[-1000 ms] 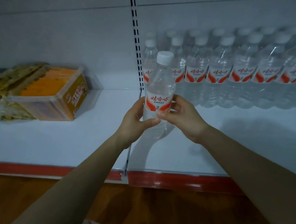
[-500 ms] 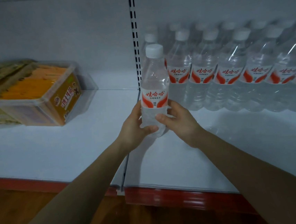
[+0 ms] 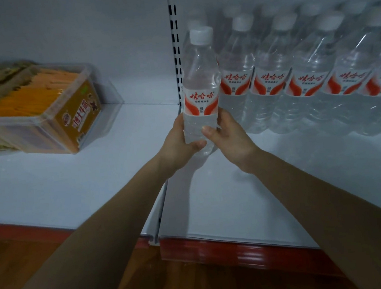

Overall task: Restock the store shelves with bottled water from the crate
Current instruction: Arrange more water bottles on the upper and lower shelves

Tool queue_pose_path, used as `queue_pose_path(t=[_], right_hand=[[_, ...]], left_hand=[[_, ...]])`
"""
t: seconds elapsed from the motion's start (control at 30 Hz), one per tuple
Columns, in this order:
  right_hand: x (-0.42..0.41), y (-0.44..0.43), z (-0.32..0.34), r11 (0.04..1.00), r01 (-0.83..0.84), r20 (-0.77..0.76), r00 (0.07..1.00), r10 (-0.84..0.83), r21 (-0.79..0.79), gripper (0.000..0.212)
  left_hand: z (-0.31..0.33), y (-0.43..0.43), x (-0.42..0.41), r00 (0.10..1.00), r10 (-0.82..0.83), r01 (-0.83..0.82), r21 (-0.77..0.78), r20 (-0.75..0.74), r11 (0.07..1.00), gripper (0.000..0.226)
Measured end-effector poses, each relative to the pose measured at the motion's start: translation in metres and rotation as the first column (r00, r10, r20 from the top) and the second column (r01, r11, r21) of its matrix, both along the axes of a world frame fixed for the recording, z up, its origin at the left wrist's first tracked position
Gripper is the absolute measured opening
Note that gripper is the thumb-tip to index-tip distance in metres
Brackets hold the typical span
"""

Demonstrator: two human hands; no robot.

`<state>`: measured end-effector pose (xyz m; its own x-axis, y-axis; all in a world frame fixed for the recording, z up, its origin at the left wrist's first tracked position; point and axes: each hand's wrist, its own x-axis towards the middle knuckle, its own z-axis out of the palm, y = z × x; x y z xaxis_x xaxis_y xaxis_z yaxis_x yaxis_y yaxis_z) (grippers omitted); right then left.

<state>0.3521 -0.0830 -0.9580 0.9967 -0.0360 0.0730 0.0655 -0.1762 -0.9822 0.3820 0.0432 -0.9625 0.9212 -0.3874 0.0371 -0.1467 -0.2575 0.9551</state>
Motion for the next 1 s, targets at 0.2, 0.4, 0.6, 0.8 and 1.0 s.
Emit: queue_pose_path(t=[0.2, 0.4, 0.6, 0.8, 1.0], right_hand=[[-0.003, -0.002, 0.000, 0.999, -0.034, 0.004, 0.999, 0.034, -0.023, 0.051], [-0.003, -0.002, -0.001, 0.999, -0.027, 0.015, 1.000, 0.028, -0.034, 0.052], [0.000, -0.002, 0.001, 0.998, -0.026, -0.029, 0.999, 0.024, -0.061, 0.051], [-0.017, 0.009, -0.010, 0.991, 0.112, -0.082, 0.990, -0.117, -0.071, 0.053], [-0.079, 0.041, 0.003, 0.971, 0.233, -0.042, 0.971, -0.236, -0.058, 0.051]], left_hand=[[0.002, 0.002, -0.002, 0.999, -0.035, 0.034, -0.030, -0.001, 0.999, 0.059], [-0.004, 0.002, 0.000, 1.000, 0.010, -0.010, -0.004, 0.007, 1.000, 0.065], [0.000, -0.001, -0.003, 0.999, 0.053, -0.052, 0.028, -0.013, 0.998, 0.064], [0.013, 0.000, -0.028, 0.967, 0.243, -0.227, 0.176, -0.074, 0.958, 0.059], [0.036, 0.051, -0.093, 0.986, 0.167, -0.166, 0.365, 0.030, 0.916, 0.042]])
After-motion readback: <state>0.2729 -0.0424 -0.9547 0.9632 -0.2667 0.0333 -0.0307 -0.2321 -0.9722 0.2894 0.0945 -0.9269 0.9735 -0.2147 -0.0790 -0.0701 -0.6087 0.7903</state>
